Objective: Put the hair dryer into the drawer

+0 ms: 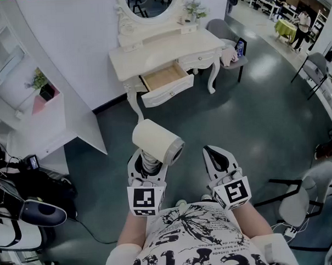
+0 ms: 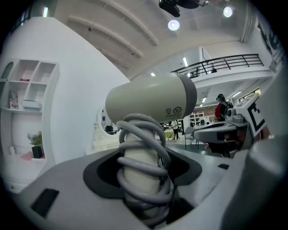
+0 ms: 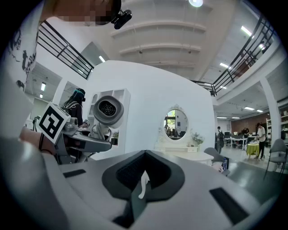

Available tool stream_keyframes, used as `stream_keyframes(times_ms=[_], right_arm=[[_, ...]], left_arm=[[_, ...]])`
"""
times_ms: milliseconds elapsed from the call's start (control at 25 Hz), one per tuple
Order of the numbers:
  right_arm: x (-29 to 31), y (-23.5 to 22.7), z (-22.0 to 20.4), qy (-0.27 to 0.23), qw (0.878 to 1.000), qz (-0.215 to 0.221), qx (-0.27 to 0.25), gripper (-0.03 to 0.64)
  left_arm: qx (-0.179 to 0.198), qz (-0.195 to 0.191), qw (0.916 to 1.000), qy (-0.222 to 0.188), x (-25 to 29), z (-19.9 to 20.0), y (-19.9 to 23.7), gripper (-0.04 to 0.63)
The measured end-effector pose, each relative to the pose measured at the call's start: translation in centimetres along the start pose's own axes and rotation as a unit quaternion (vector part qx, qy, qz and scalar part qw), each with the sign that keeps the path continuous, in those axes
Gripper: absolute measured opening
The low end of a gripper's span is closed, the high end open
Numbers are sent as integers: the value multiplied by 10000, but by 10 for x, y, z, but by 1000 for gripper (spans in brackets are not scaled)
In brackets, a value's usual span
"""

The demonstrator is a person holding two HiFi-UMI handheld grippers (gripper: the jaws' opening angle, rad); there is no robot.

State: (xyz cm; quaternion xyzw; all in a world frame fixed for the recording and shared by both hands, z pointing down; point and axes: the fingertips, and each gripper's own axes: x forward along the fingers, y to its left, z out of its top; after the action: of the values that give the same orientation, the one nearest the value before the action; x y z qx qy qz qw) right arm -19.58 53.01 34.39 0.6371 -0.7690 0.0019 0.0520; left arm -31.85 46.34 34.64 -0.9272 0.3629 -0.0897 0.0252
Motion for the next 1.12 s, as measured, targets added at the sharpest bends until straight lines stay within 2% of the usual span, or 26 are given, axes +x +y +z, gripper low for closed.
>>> stream_keyframes(times_ms=[680, 880, 1120], right_arm=[[4, 7, -21, 215, 9982, -302, 462, 15], [10, 6, -27, 305, 9982, -283, 430, 17], [33, -18, -29, 355, 9966, -161, 721, 17]], left_arm=[[-180, 6, 9998, 24, -12, -18, 18, 282], [-210, 20, 9997, 140, -7, -26, 21, 282], [-236, 148, 9993, 257, 16, -22, 27, 282]])
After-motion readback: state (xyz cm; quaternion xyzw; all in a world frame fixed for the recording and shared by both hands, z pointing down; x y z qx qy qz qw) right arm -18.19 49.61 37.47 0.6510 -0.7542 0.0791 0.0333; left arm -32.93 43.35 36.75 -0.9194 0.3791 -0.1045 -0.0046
